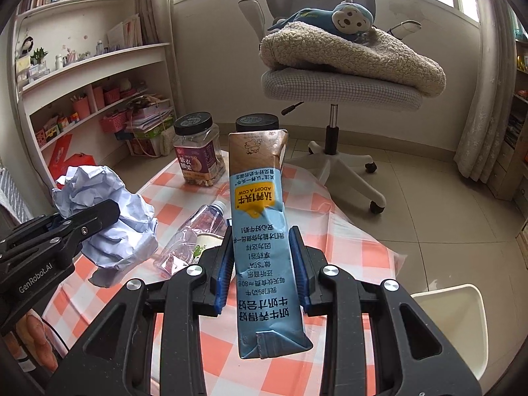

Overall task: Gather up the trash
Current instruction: 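Lift the carton and paper toward the white bin with both tools, then open both tools over the white bin to drop the carton and paper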

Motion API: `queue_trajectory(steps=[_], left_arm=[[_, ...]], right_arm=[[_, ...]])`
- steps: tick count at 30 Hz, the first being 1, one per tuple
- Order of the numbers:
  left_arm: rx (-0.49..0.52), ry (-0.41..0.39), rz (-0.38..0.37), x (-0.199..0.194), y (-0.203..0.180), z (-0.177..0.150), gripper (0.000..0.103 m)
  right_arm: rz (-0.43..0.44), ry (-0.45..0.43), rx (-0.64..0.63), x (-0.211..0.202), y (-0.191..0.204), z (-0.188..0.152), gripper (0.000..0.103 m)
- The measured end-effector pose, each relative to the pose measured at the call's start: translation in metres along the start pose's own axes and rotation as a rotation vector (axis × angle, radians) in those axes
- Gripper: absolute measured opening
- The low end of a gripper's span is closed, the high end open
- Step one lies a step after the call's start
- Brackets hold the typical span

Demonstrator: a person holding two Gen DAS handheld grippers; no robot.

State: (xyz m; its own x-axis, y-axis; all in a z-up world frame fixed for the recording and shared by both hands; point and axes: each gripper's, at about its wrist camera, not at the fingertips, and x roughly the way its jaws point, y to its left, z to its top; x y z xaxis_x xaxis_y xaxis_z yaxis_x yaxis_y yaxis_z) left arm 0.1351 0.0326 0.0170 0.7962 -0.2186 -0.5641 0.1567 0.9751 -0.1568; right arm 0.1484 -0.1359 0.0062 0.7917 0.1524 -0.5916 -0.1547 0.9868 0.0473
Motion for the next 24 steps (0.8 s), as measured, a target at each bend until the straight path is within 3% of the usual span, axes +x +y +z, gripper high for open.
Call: queue_trajectory(steps=[24], left_arm=[[0.107, 0.018, -0.107, 0.022, -0.082, -0.013, 0.02]], right_arm=[[-0.141, -0.04, 0.121, -0.044, -0.084, -0.016, 0.03]])
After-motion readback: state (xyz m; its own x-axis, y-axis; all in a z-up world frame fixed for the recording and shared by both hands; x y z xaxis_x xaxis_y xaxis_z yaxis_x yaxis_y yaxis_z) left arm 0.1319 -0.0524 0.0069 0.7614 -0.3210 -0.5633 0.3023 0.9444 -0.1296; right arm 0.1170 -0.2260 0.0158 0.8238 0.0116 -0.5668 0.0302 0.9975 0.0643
